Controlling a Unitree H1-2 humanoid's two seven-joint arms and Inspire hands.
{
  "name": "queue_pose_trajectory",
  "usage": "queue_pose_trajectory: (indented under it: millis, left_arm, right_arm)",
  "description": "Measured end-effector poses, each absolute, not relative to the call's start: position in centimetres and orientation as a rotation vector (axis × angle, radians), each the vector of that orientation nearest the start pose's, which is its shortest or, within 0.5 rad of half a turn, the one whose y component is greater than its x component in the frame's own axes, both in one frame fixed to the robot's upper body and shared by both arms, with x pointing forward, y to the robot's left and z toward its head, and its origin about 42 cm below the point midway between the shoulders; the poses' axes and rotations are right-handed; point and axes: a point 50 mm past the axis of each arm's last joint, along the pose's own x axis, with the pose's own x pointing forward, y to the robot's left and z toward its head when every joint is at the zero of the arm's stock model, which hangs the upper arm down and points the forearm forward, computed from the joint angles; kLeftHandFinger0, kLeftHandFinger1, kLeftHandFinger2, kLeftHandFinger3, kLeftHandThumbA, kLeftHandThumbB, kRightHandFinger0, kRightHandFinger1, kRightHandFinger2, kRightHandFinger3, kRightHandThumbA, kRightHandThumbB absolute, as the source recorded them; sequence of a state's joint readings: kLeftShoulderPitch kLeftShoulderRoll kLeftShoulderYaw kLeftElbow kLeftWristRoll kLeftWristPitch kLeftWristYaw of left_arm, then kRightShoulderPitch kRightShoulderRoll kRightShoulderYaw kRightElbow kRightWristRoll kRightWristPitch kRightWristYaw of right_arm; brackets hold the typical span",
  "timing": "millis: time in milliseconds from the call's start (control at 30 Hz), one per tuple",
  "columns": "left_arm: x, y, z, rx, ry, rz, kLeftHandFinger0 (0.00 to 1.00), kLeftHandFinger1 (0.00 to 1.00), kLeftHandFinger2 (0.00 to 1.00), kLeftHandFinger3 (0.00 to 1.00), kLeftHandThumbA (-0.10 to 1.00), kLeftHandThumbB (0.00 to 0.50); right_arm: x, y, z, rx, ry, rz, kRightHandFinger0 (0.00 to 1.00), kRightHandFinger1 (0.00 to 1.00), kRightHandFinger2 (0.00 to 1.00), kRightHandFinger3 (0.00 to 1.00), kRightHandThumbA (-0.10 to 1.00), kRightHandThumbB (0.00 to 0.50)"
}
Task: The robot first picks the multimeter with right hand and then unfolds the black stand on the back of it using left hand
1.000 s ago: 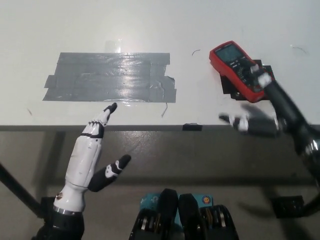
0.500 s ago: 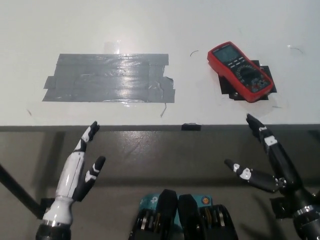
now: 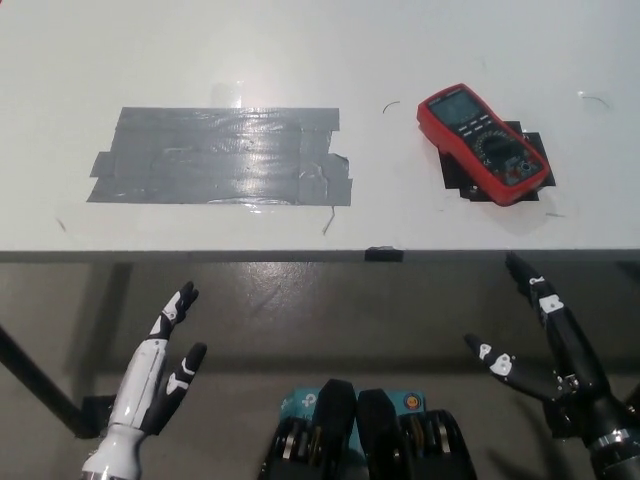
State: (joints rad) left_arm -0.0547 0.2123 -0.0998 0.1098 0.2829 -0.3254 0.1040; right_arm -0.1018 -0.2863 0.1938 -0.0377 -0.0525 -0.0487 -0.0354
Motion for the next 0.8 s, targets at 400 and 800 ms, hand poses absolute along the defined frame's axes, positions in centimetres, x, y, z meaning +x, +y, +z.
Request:
queue_pose_trajectory:
  millis: [400,800]
  left_arm:
    - [29.67,25.16,10.45,0.464,-0.287,-0.081,1.0,1.0,1.0,1.0,1.0,0.227]
    - [29.7,25.44,10.5,0.458,-0.284,-0.072,1.0,1.0,1.0,1.0,1.0,0.232]
  right_arm:
    - [31.07,-24.05,13.6,-0.339,-0.173,0.203,1.0,1.0,1.0,1.0,0.72,0.377]
    - [31.07,-23.86,13.51,-0.349,-0.163,0.235,1.0,1.0,1.0,1.0,0.73,0.404]
